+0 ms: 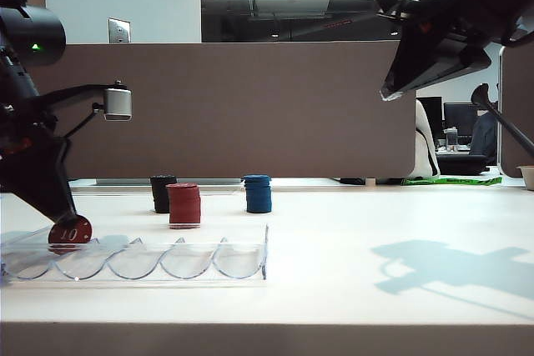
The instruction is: Pick up the chip in the box and place it on the pile of chips with the same color.
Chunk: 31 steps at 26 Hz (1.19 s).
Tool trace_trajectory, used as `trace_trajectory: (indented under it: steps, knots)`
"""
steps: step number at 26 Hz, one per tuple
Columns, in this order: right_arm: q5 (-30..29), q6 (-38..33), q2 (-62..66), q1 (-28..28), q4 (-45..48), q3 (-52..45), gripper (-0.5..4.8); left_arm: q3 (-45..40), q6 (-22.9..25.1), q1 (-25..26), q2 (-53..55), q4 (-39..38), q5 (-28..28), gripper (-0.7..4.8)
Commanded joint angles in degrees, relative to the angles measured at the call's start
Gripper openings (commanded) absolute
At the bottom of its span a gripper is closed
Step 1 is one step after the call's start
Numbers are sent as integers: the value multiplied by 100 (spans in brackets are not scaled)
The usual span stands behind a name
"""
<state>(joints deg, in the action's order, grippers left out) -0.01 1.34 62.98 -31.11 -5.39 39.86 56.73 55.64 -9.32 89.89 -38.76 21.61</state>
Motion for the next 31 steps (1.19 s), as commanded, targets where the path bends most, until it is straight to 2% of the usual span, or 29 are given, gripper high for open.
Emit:
trace_trajectory:
  steps: [1,5,13,15,27,31]
  knots:
    - [2,15,-4,-4,94,20,-6,24,-17,-2,-7,-15,50,74]
    - [2,15,-2,-4,94,20,-6,24,-105,-2,-7,-17,72,52]
    - [2,15,-2,-4,94,20,-6,24,-125,-2,-9,-46,72,47]
    - [4,15,-2,-4,94,20,-6,24,-127,-2,-9,-83,74,15]
    - [4,15,-2,-4,94,20,-6,24,-125,-2,-13,-116,111,15]
    - [4,15,-2,-4,94,20,-6,24,-120,-2,-13,-151,160,-6]
